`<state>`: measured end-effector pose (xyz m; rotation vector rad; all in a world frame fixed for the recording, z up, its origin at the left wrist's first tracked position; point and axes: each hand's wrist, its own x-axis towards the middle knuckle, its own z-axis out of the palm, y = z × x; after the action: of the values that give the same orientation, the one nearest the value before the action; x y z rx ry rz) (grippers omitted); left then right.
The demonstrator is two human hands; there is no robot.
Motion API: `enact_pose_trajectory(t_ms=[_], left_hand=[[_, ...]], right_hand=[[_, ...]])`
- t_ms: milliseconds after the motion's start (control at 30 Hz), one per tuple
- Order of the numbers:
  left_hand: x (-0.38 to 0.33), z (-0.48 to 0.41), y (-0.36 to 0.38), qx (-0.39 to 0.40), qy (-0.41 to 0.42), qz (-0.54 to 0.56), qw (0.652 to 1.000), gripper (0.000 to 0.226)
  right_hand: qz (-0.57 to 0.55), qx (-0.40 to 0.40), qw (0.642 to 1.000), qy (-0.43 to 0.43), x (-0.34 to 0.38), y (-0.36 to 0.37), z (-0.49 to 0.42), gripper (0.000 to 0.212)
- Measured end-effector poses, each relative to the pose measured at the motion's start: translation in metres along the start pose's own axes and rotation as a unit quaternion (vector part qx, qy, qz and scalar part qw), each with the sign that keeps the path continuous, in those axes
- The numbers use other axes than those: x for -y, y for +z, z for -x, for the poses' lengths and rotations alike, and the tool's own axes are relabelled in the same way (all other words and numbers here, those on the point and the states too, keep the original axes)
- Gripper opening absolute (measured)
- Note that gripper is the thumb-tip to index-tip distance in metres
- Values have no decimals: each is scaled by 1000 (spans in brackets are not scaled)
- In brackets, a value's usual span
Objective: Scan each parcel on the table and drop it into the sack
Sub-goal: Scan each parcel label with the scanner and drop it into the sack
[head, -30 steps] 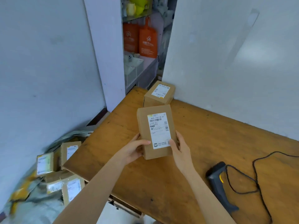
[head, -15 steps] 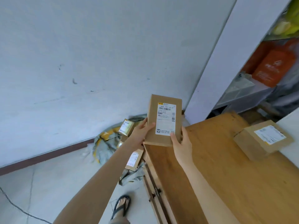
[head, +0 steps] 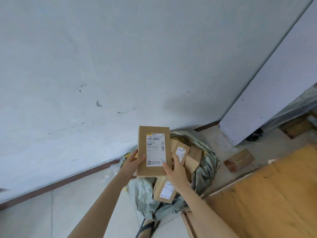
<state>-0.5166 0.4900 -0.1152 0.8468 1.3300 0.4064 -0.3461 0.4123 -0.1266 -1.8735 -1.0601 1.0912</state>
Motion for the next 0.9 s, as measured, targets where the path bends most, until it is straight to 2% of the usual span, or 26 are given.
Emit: enact_pose_trajectory(t_ms=[133,300,533,667,900], left_hand=[[24,-43,-42,-8,-64,-16,998,61],[45,-111,-75,-17,-103,-6,995,56],[86,-212,-95,-54,-112,1,992,55],[132,-276,-108,-106,-117,-17,987,51],[212,-353,-109,-137,-105,-39,984,53]], right_hand=[[-15,47,998,46,-13,51,-33,50],[13,71,993,98,-45,104,-96,53],[29,73,989,128,-97,159,-173,56],[29,99,985,136,-142,203,-214,57],[60,102,981,152,-225,247,-260,56]])
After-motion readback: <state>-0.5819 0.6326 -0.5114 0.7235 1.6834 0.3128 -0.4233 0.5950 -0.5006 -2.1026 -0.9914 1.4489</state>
